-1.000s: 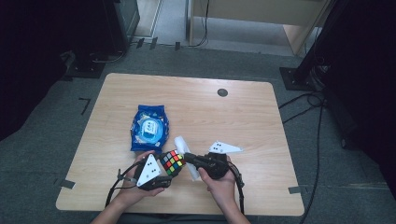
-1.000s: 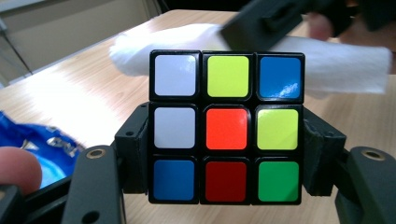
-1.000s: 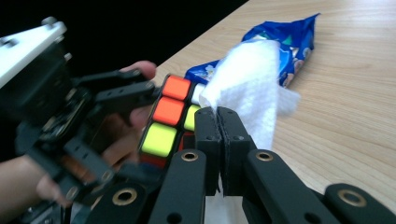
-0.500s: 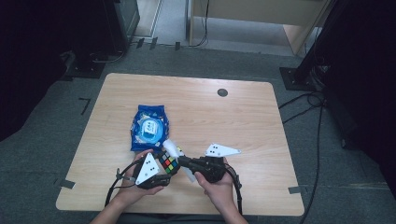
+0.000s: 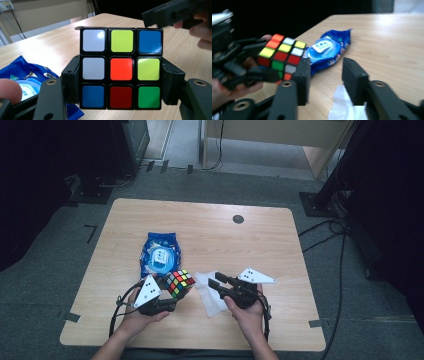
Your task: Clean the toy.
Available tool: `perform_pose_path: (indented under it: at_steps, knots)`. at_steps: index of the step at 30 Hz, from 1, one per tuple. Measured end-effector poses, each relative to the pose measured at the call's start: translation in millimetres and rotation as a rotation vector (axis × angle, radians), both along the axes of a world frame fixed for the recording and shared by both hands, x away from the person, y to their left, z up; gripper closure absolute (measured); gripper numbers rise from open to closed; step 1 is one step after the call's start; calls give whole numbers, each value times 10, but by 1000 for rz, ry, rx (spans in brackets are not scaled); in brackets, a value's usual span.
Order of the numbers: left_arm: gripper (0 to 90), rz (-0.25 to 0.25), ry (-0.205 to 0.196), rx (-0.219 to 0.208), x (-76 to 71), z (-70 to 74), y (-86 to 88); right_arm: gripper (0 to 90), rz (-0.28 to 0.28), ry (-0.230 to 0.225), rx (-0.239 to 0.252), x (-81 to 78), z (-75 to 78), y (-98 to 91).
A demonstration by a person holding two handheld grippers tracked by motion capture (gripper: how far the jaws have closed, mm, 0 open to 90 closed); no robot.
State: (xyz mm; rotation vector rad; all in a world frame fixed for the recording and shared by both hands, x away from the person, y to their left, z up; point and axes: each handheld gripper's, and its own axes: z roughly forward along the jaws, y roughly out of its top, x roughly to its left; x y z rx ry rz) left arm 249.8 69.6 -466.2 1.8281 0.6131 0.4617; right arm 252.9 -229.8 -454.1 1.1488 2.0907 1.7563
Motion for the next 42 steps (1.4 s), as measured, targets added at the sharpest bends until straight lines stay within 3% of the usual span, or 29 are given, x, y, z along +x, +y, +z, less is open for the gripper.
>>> perform_pose_path:
  at_steps: [5,7,9,11,17,24,26,30,33,37,42]
  knots:
    - [342,-1,48,-37,53,43,70,416,110,-112,-108,-35,-71,189]
    - [342,-6,70,-53,71,65,92,395,127,-167,-151,-64,-105,273]
    - [342,-17,94,-81,84,101,115,378,104,-251,-184,-108,-125,345]
    - [342,-31,110,-99,89,136,129,368,122,-294,-201,-135,-133,416]
    - [342,-53,143,-81,79,176,84,278,127,-445,-309,-224,-180,610]
    - [342,-61,191,-58,97,177,21,251,93,-591,-444,-277,-224,755]
    - [342,-75,226,-69,107,169,-2,270,76,-627,-483,-297,-246,799]
    - [342,-72,246,-76,112,160,-31,292,62,-656,-535,-316,-262,843]
    - [341,-68,261,-98,117,162,-37,332,68,-637,-529,-352,-250,873]
    - [339,-62,278,-121,128,164,-28,345,41,-596,-492,-368,-223,882]
    - [286,-38,292,-107,121,161,-72,347,-24,-487,-378,-361,-208,890]
